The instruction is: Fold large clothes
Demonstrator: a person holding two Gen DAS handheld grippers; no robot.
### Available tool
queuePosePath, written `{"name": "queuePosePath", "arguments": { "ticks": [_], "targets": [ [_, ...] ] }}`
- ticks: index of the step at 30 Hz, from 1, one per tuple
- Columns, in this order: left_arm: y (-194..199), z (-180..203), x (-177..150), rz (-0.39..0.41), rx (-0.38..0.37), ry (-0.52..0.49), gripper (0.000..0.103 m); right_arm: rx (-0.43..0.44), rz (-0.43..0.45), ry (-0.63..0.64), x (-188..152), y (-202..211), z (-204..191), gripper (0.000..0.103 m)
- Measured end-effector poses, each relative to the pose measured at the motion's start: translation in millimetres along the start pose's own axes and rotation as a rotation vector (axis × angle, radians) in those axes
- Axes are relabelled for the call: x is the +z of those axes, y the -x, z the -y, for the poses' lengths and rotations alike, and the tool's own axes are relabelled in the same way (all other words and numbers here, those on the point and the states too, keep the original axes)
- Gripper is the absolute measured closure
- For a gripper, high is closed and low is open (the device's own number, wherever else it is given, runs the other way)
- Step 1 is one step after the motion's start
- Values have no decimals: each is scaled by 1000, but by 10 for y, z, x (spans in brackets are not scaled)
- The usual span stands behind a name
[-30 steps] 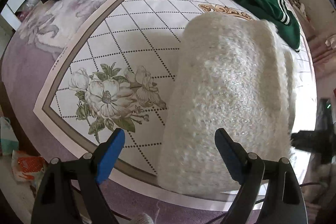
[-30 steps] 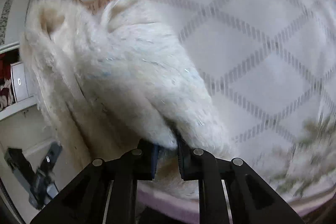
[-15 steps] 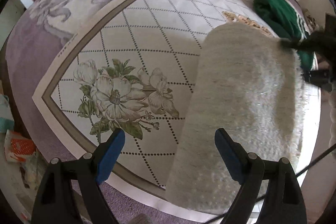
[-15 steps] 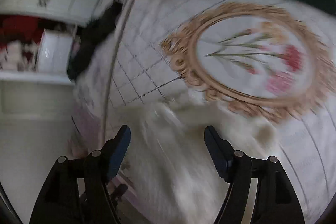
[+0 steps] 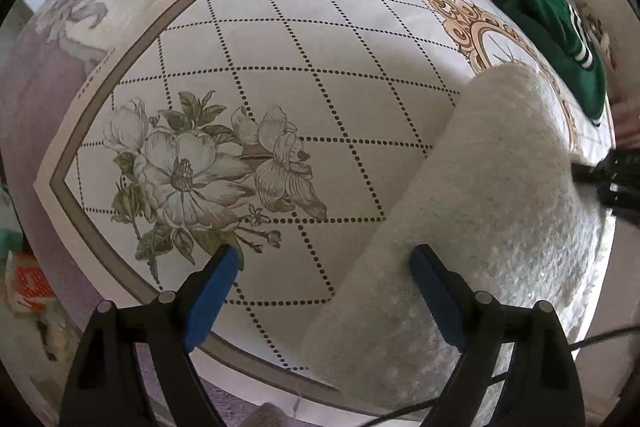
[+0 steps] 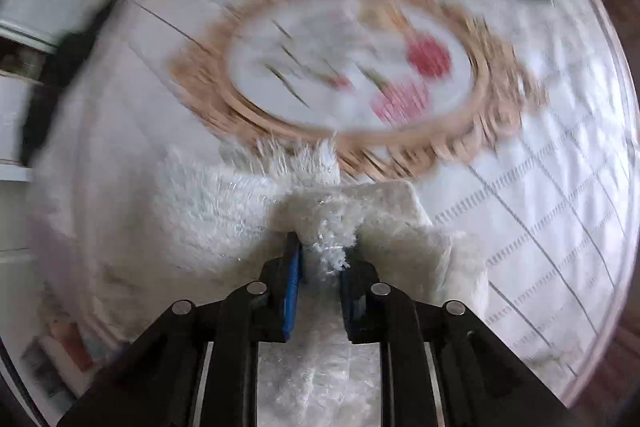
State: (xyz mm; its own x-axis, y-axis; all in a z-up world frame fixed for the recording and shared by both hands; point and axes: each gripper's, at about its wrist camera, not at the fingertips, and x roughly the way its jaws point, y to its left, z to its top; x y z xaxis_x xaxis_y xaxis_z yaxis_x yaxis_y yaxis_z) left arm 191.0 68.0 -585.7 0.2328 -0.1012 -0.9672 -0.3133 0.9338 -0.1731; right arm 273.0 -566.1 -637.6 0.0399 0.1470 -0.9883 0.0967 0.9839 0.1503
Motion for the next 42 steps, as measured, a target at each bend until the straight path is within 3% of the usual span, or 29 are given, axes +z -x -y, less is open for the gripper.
{"name": "queuePosePath", "arguments": {
  "ticks": [1, 3, 4, 5, 6, 9, 11, 16, 18, 22, 23, 24, 27, 30, 36, 42],
  "targets": [
    [26, -10, 22, -2, -7, -5, 14, 39, -14, -6, 51, 102, 31, 79],
    [71, -37, 68, -4, -39, -3, 14, 89, -28, -18, 75, 299, 89, 51],
    [104, -57, 114, -3, -66, 3, 14, 133, -14, -27, 36, 467, 180, 42],
    [135, -71, 171, 2, -100, 8, 14, 155, 3, -38, -32, 605, 279, 22],
    [161, -81, 218, 9, -131, 10, 14, 153, 18, -56, -117, 696, 405, 10],
    [154, -5, 433, 22, -218, -1, 15, 149, -11, -105, -385, 706, 795, 10],
    [61, 143, 540, -3, -288, -44, 15, 176, -91, -156, -611, 423, 1098, 10],
    [-400, 623, 571, -168, -437, -209, 14, 410, -228, -169, -960, -524, 1334, 10],
    [-439, 750, 560, -167, -433, -232, 14, 444, -221, -179, -985, -713, 1357, 0],
    [-251, 990, 482, -84, -360, -338, 14, 534, -118, -245, -953, -743, 1375, 0],
    [-226, 1031, 469, -72, -345, -350, 14, 547, -99, -249, -952, -705, 1361, 10],
    [-172, 1087, 441, -53, -320, -368, 14, 565, -86, -261, -946, -676, 1355, 30],
    [13, 1275, 392, 6, -245, -432, 14, 581, -57, -277, -900, -600, 1337, 45],
    [176, 1329, 392, 48, -224, -446, 14, 598, -28, -262, -791, -477, 1288, 52],
    [401, 1576, 624, 109, -221, -458, 14, 628, 34, -210, -501, -75, 1208, 58],
    [587, 1866, 1097, 156, -254, -436, 15, 642, 107, -183, -117, 471, 1325, 58]
  ]
}}
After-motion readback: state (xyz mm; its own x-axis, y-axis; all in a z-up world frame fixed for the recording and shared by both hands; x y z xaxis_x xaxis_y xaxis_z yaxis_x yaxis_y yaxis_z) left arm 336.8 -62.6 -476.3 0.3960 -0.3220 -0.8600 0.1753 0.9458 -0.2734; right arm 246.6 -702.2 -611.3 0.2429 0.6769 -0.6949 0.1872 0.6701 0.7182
